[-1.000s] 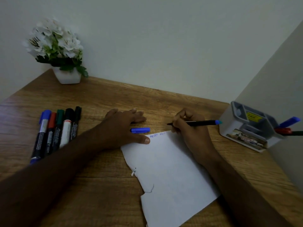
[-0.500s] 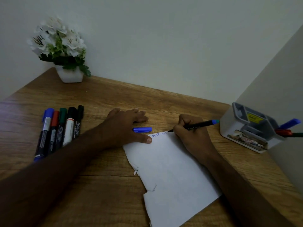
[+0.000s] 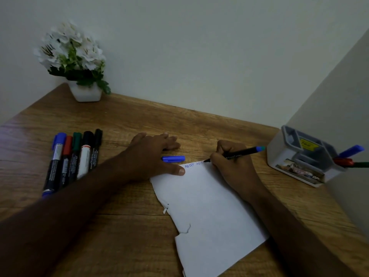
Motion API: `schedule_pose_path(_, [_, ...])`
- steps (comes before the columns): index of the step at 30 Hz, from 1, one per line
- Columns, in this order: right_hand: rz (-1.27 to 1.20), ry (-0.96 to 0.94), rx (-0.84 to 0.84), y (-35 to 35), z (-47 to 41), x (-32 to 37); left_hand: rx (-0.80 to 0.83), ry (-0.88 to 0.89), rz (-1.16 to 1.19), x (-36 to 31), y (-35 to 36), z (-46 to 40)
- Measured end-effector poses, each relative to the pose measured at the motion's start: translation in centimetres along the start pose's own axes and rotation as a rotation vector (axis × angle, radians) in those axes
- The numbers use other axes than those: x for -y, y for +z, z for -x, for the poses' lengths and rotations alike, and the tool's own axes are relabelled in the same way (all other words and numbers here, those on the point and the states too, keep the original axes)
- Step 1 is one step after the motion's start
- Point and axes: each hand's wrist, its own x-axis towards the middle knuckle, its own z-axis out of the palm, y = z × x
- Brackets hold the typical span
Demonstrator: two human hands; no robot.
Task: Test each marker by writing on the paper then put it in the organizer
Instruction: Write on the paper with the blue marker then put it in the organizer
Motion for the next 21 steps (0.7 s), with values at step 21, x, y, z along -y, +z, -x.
schedule_pose_path(21, [0.009,-0.014,0.002,0.09,-0.02,0.09,-0.017,-0.004,0.016,-0.34,-0.15,0.22])
